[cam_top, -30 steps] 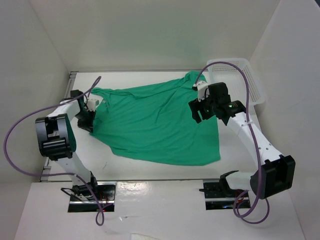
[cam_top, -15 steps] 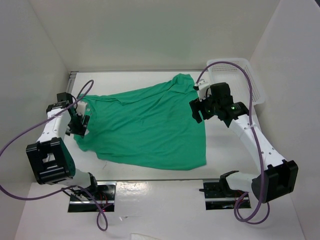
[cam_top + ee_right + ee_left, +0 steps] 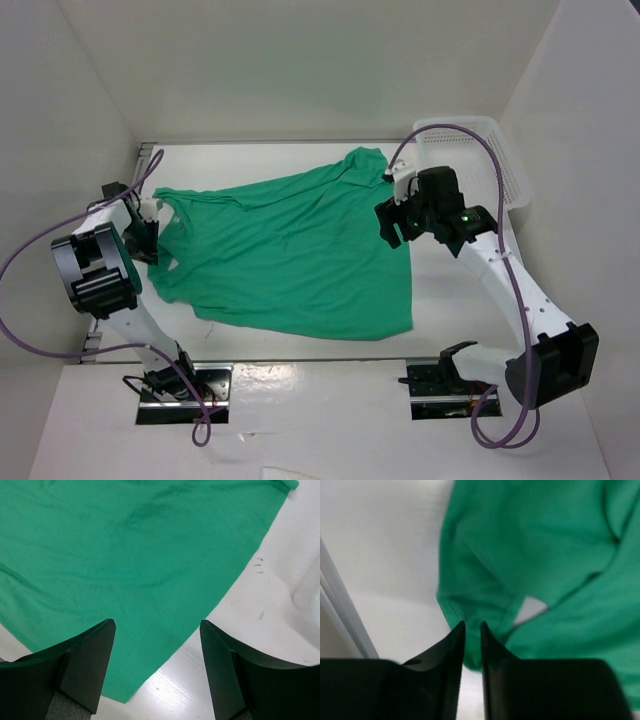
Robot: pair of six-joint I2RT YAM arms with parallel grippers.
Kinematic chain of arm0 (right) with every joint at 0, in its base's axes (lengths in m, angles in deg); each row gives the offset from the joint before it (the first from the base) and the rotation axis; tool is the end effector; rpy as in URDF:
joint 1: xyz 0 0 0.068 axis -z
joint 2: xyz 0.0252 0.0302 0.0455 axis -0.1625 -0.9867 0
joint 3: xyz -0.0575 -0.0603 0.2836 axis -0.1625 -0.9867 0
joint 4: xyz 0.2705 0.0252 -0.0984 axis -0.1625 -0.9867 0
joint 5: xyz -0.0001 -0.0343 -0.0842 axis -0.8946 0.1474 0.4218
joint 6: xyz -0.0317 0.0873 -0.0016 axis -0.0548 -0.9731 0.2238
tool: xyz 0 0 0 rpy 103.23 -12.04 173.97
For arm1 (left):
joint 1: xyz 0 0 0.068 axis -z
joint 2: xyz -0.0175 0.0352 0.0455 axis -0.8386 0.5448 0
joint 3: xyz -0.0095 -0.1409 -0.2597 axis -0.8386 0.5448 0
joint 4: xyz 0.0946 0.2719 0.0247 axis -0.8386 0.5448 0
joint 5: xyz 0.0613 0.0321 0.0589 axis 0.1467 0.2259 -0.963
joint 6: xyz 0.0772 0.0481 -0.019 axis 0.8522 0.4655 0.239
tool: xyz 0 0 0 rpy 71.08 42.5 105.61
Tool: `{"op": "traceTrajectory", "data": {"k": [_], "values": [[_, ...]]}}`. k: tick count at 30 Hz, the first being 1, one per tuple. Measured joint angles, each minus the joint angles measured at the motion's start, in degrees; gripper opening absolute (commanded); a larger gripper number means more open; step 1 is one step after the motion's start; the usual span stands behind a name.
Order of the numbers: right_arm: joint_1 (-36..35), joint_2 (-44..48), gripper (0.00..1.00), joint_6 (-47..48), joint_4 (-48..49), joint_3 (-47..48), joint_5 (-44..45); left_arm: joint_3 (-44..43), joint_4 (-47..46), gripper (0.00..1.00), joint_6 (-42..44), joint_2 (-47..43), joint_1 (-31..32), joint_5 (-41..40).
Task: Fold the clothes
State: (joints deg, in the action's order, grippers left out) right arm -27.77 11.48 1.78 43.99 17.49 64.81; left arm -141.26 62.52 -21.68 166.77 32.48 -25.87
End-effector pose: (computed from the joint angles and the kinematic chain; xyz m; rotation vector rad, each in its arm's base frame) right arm 0.2901 0.1133 0.3188 -0.7554 2.1726 0.2491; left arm 0.3569 0.1601 0.1462 -0.1829 2.8364 0.1189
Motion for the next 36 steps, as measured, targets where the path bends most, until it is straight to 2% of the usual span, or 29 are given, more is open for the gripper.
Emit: {"op": "traceTrajectory", "data": {"k": [5,13,15,22,25,26,27,31,36], "values": [[-1.5,-1.2,0.77,0.0,0.0,0.0,0.2,-3.1,-2.1,0.2,-0.8,6.1,-2.5,3.3],[-1.6,-2.2,0.77,0.0,0.0,0.0,0.6,-2.9,-2.8,0.23,-0.5,6.1,-4.0,5.3],[-1.7,-2.3,0.77,0.0,0.0,0.0,0.6,-2.8,-2.7,0.26,-0.4,6.1,-4.8,6.2],[-1.9,-2.5,0.77,0.0,0.0,0.0,1.0,-2.7,-1.6,0.26,1.0,6.1,-6.5,7.8],[-2.3,-2.5,0.77,0.0,0.0,0.0,1.0,-2.6,-1.7,0.11,1.3,6.1,-6.5,7.5],[-2.5,-2.5,0.77,0.0,0.0,0.0,1.0,-2.5,-1.9,0.02,1.6,6.1,-6.5,7.2],[-2.6,-2.5,0.77,0.0,0.0,0.0,1.0,-2.4,-2.1,0.0,1.5,6.1,-6.5,6.9],[-2.6,-2.5,0.77,0.0,0.0,0.0,1.0,-1.8,-2.9,0.0,0.9,5.8,-6.4,5.1],[-2.8,-2.5,0.77,0.0,0.0,0.0,1.4,-0.3,-4.4,0.0,0.9,4.5,-6.6,-0.7]]}}
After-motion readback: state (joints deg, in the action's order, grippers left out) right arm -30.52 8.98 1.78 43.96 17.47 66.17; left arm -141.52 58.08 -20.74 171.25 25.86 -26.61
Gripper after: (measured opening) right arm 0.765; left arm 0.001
